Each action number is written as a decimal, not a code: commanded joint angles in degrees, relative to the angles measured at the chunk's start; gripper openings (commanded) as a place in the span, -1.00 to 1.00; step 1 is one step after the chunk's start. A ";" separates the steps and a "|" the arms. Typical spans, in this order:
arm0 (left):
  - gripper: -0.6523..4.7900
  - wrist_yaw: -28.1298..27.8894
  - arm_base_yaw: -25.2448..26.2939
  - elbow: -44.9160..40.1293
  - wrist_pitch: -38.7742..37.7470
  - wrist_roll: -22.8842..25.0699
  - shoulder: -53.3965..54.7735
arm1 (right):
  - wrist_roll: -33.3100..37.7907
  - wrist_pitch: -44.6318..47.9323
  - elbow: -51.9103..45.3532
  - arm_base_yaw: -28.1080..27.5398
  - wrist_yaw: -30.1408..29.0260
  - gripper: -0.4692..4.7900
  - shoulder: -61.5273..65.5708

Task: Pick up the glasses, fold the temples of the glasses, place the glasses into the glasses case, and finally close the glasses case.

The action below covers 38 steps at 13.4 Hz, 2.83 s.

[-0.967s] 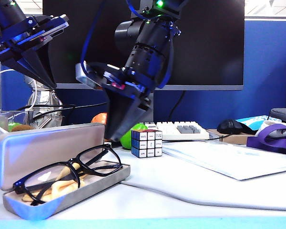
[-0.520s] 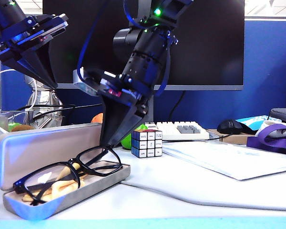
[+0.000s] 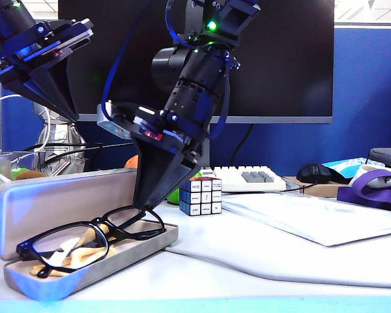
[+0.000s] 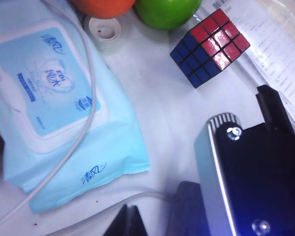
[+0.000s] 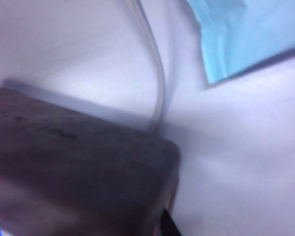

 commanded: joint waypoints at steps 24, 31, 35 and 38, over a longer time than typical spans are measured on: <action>-0.78 16.06 -0.07 -0.15 -11.67 16.94 3.80 | 36.54 -12.57 -2.16 -0.74 -1.46 -0.82 0.24; -0.78 17.33 -0.07 -1.33 -11.65 18.21 3.80 | 38.29 -5.77 -6.64 -1.01 -4.61 -0.82 0.24; -0.78 16.72 -0.07 -1.33 -11.47 18.21 3.80 | 36.28 -9.01 -6.73 -3.91 -5.03 -0.82 -0.81; -0.78 16.72 -0.07 -1.33 -11.19 18.21 3.80 | 32.48 -9.68 -7.06 -8.46 -5.75 -0.82 -2.91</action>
